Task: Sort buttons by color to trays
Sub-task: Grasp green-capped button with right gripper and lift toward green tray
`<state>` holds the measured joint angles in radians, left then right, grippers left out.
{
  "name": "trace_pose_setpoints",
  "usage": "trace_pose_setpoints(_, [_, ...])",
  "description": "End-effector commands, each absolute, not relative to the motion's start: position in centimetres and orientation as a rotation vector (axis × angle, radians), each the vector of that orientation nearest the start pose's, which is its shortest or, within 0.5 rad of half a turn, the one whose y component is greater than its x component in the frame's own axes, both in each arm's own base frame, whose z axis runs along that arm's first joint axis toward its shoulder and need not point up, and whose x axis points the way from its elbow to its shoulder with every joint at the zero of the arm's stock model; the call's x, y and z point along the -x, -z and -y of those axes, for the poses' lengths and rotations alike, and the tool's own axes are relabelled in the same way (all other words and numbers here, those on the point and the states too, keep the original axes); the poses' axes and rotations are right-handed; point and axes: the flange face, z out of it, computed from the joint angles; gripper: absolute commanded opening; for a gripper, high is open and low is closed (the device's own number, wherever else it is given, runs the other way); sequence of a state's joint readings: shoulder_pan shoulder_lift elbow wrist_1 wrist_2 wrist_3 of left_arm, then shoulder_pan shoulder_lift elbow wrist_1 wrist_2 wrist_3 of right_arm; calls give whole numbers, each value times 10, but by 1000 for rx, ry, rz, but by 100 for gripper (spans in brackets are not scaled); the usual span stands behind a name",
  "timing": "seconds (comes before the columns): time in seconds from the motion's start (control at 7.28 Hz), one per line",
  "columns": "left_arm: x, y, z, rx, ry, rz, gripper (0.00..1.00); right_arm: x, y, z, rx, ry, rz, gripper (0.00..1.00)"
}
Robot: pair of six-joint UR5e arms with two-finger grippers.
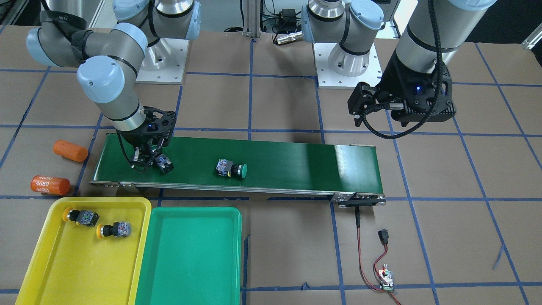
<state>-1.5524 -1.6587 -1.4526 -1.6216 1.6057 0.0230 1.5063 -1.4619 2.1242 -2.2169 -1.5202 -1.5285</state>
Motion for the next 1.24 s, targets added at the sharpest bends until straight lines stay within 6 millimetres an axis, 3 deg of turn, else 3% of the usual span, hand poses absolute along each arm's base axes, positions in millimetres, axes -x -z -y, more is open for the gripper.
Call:
trace_pose_setpoints(0.0, [120, -496, 529, -8, -32, -3107, 100, -109, -247, 462, 2087, 55, -2299, 27])
trace_pose_setpoints(0.27, [120, -497, 529, -8, -30, -3107, 100, -108, -253, 466, 2105, 80, -2307, 22])
trace_pose_setpoints(0.41, [120, -497, 529, -8, -30, -3107, 100, -107, -272, 481, 2123, 129, -2331, 20])
trace_pose_setpoints(0.55, [120, -497, 529, -8, -30, -3105, 100, -107, -288, 504, 2138, 164, -2342, 20])
trace_pose_setpoints(0.69, [120, -498, 529, -8, -27, -3107, 100, -111, -287, 528, 2153, 185, -2336, 20])
trace_pose_setpoints(0.82, [120, -496, 529, -8, -32, -3108, 100, -128, -289, 555, 2197, 248, -2292, 20])
trace_pose_setpoints(0.96, [120, -498, 529, -8, -27, -3108, 100, -139, -282, 583, 2249, 283, -2223, 21])
trace_pose_setpoints(1.1, [120, -498, 530, -8, -27, -3108, 100, -156, -271, 597, 2287, 310, -2147, 25])
